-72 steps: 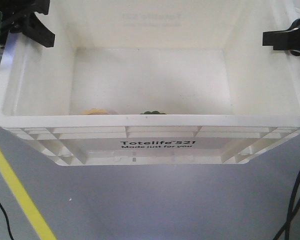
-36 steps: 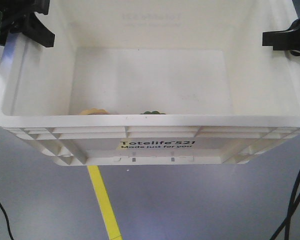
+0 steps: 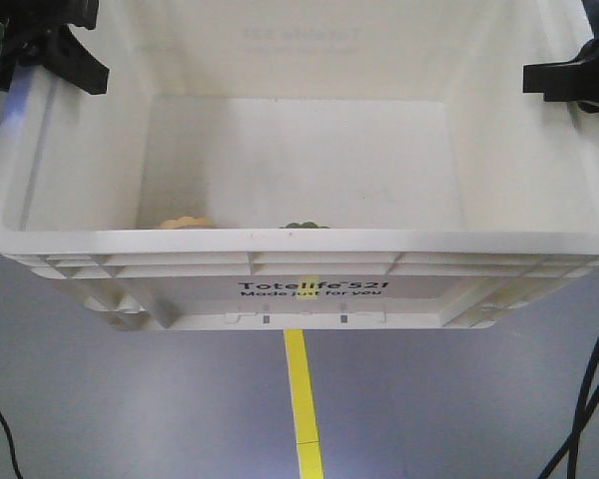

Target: Place moving items into box and shelve

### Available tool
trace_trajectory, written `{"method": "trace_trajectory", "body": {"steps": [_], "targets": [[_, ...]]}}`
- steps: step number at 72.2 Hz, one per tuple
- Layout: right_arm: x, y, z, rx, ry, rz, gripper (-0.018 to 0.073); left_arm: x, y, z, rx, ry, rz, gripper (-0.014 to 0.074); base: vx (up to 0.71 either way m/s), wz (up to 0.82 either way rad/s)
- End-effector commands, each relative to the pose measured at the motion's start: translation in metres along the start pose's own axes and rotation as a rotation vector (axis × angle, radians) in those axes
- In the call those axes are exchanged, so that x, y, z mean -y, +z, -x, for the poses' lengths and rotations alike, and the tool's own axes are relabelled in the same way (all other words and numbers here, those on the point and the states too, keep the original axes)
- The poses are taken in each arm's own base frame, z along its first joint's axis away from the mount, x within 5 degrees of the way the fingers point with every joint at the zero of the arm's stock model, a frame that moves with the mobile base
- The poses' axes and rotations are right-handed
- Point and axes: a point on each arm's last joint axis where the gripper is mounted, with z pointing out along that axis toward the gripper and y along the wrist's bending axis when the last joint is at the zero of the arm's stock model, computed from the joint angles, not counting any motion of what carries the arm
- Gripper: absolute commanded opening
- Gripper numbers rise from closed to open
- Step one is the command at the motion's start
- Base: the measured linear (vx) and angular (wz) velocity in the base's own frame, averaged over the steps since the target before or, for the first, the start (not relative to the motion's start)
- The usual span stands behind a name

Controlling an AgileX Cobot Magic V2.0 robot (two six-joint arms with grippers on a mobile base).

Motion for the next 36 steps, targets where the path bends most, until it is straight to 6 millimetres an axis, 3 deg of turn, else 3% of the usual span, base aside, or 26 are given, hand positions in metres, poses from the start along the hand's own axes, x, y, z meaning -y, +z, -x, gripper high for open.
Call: {"method": "trace_trajectory", "body": {"steps": [1, 36], "targets": [[-0.0072, -0.0192, 0.0209, 0.163, -0.003, 0.016, -0.0008, 0.0209, -0.0328, 0.0037, 0.165, 0.020, -0.141, 0.0000, -0.08, 0.42], [-0.0072, -0.0192, 0.0209, 0.163, -0.003, 0.016, -0.0008, 0.0209, -0.0328, 0.0036, 0.165, 0.020, -0.141, 0.0000, -0.02, 0.22]]}}
